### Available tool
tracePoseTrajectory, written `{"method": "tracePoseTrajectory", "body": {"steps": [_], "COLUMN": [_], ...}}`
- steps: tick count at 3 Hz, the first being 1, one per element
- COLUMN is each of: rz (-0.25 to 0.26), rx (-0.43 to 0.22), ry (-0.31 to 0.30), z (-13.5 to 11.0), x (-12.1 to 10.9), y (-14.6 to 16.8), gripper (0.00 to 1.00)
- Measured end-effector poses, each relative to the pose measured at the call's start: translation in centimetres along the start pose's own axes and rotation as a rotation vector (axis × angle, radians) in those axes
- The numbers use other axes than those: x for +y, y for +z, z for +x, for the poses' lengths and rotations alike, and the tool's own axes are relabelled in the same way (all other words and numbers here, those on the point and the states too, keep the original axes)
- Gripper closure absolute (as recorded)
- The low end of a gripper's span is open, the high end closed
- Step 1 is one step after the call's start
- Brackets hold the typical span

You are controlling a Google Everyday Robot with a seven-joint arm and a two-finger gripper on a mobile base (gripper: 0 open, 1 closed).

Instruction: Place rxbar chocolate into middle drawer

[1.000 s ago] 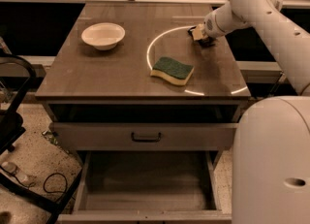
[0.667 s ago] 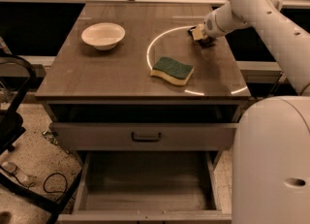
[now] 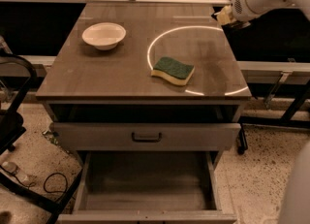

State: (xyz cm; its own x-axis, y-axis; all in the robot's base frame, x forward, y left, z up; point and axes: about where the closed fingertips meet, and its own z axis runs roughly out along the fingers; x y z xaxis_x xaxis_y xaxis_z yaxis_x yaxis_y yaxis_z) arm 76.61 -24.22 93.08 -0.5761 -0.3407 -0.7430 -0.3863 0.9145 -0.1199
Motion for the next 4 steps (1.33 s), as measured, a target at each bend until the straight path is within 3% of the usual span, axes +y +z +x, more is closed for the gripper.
{"method": "tracePoseTrajectory", "body": {"steps": [1, 2, 4], "rz": [0.058, 0.069, 0.034], "rx": [-0.011, -0.019, -0.049], "ry": [-0.038, -0.069, -0.13], "z": [-0.4, 0.6, 6.8], "x": [-1.1, -1.4, -0.4], "y": [-5.5, -9.4, -15.5], "gripper": [1.0, 1.0, 1.0]}}
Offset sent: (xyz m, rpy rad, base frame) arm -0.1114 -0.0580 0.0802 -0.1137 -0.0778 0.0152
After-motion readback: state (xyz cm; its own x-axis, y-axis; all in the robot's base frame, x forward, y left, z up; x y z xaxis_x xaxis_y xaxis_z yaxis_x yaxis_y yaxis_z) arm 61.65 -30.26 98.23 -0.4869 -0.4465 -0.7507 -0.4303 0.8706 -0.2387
